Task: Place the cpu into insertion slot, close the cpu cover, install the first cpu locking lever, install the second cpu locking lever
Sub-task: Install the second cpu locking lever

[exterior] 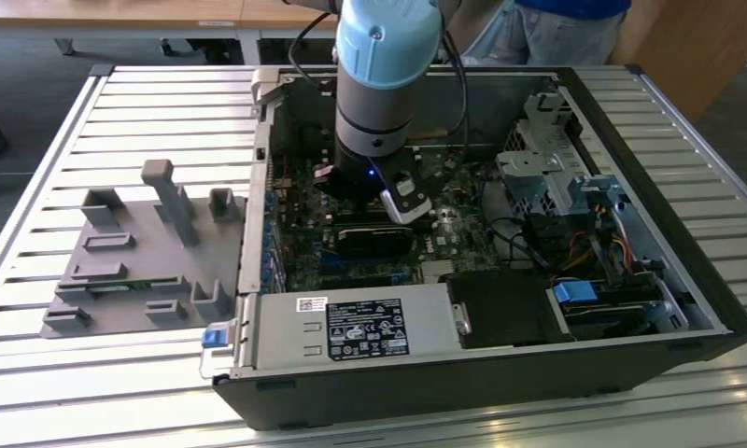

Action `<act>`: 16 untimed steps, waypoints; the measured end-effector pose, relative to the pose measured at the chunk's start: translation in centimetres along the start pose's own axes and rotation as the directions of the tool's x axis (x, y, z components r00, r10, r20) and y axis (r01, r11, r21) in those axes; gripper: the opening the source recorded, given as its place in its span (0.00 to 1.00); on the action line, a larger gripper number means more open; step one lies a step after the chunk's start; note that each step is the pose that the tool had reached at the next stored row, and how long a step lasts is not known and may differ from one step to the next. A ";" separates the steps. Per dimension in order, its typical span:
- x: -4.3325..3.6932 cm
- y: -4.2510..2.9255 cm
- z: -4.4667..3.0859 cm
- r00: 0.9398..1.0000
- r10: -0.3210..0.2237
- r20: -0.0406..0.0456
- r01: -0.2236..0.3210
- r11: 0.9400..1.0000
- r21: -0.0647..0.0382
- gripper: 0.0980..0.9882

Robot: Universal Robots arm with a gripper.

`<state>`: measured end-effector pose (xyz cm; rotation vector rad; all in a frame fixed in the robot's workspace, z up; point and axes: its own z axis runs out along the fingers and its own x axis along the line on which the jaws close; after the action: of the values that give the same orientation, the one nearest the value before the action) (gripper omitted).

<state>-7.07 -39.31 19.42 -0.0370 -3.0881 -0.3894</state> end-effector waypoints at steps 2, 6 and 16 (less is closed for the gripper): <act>0.02 0.00 0.10 1.000 0.000 0.000 0.000 1.000 -0.002 0.01; 0.13 -0.03 0.31 1.000 0.000 0.000 0.000 1.000 -0.005 0.01; 0.34 0.10 -0.19 1.000 0.000 0.000 0.000 1.000 -0.006 0.01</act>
<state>-7.40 -39.25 19.64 -0.0373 -3.0871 -0.3982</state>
